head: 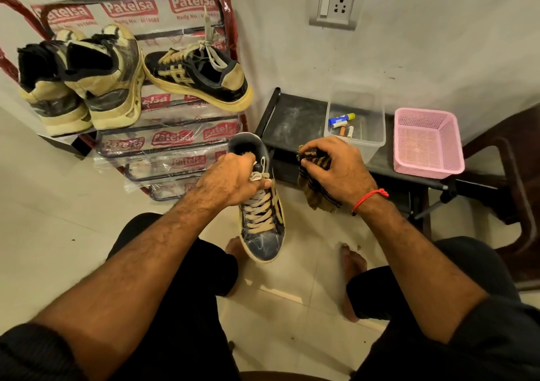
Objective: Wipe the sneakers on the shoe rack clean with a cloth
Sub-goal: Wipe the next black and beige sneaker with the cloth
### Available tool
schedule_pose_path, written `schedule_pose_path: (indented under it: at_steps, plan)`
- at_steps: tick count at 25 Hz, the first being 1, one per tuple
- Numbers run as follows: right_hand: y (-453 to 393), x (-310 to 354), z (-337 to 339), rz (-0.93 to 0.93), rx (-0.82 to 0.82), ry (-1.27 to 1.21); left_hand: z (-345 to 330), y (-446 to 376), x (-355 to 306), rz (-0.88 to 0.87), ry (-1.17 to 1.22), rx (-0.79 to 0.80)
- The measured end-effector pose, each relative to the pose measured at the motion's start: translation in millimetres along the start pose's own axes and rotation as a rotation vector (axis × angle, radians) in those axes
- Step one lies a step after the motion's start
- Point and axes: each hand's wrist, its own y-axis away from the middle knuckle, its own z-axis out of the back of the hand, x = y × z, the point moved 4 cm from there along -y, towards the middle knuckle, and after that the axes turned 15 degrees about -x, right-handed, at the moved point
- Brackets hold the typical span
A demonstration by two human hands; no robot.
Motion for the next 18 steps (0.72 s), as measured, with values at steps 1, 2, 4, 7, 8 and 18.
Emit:
schedule_pose_path:
  at_steps: [1, 2, 4, 7, 8, 18]
  plan:
    - [-0.3, -0.3, 3.1, -0.01, -0.016, -0.018, 1.2, -0.6, 2.8, 0.013, -0.008, -0.026]
    - [-1.4, -0.8, 7.1, -0.03, -0.039, -0.045, 4.9, -0.6, 4.2, 0.028, -0.001, -0.071]
    - [-5.0, -3.1, 16.8, -0.092, -0.094, -0.103, 12.2, -1.5, 7.0, 0.094, 0.115, -0.181]
    - [-9.3, -5.1, 25.5, -0.139, -0.124, -0.081, 13.7, 3.1, 12.1, 0.382, 0.551, -0.25]
    - [-9.2, -4.2, 25.2, -0.139, -0.104, -0.062, 11.6, 6.4, 13.5, 0.483, 0.684, -0.233]
    - [12.3, 17.2, -12.8, 0.193, 0.336, 0.141, 32.7, 5.3, 28.7, 0.537, 0.855, -0.606]
